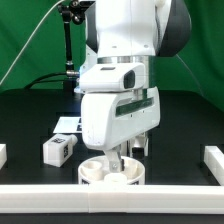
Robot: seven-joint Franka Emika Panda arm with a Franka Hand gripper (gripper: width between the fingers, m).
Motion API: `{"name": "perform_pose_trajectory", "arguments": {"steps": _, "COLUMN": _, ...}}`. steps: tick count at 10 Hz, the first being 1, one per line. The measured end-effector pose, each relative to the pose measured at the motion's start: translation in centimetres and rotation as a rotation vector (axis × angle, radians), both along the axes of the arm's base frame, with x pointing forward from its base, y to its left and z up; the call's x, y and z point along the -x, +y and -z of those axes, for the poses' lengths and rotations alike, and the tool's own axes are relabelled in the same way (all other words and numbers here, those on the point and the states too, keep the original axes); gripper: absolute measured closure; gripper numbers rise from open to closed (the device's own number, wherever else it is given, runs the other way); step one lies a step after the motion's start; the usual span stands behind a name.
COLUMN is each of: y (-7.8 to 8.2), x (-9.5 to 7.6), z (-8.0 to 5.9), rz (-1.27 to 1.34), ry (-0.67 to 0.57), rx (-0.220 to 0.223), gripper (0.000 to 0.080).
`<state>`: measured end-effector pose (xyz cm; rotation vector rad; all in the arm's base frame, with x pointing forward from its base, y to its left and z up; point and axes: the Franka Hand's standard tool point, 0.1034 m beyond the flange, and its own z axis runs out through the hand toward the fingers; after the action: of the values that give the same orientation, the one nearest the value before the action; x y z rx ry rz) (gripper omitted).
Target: Assemble stool
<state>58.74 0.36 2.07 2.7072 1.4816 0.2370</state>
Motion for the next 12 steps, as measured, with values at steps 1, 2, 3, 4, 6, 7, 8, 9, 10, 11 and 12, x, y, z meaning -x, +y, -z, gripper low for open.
{"name": "perform_pose_trajectory", "arguments": {"steps": 1, "y": -0.23, "x": 0.19, "z": 0.4, "rz": 0.0, "ry": 0.005, "rx": 0.0, "gripper": 0.015}}
{"name": "perform_pose_trajectory", "arguments": {"steps": 2, "y": -0.28, "x": 0.21, "z": 0.56, "rz": 0.001, "ry": 0.008, "rx": 0.0, "gripper": 0.015}}
{"name": "perform_pose_trajectory", "arguments": {"steps": 3, "y": -0.28, "x": 0.19, "z": 0.58, "rz": 0.001, "ry": 0.008, "rx": -0.001, "gripper": 0.015}}
{"name": "perform_pose_trajectory", "arguments": {"steps": 4, "y": -0.26, "x": 0.19, "z": 0.58, "rz": 0.001, "ry": 0.008, "rx": -0.001, "gripper": 0.0164}}
{"name": "perform_pose_trajectory", "arguments": {"steps": 6, "y": -0.26, "x": 0.19, "z": 0.58, "rz": 0.001, "ry": 0.008, "rx": -0.001, "gripper": 0.0353}}
{"name": "perform_pose_trajectory", "arguments": {"steps": 7, "y": -0.25, "x": 0.14, "z": 0.54, "rz": 0.001, "ry": 0.006, "rx": -0.001, "gripper": 0.0353}}
{"name": "perform_pose_trajectory", "arguments": {"steps": 8, "y": -0.25, "x": 0.16, "z": 0.56, "rz": 0.001, "ry": 0.007, "rx": -0.001, "gripper": 0.0486}}
{"name": "perform_pose_trajectory", "arguments": {"steps": 9, "y": -0.25, "x": 0.16, "z": 0.56, "rz": 0.001, "ry": 0.007, "rx": -0.001, "gripper": 0.0486}}
{"name": "perform_pose_trajectory", "arguments": {"steps": 10, "y": -0.25, "x": 0.16, "z": 0.56, "rz": 0.001, "ry": 0.007, "rx": -0.001, "gripper": 0.0486}}
{"name": "perform_pose_trajectory", "arguments": {"steps": 11, "y": -0.25, "x": 0.16, "z": 0.56, "rz": 0.001, "ry": 0.007, "rx": -0.001, "gripper": 0.0486}}
{"name": "perform_pose_trajectory", "arguments": {"steps": 12, "y": -0.17, "x": 0.16, "z": 0.56, "rz": 0.003, "ry": 0.007, "rx": -0.002, "gripper": 0.0486}}
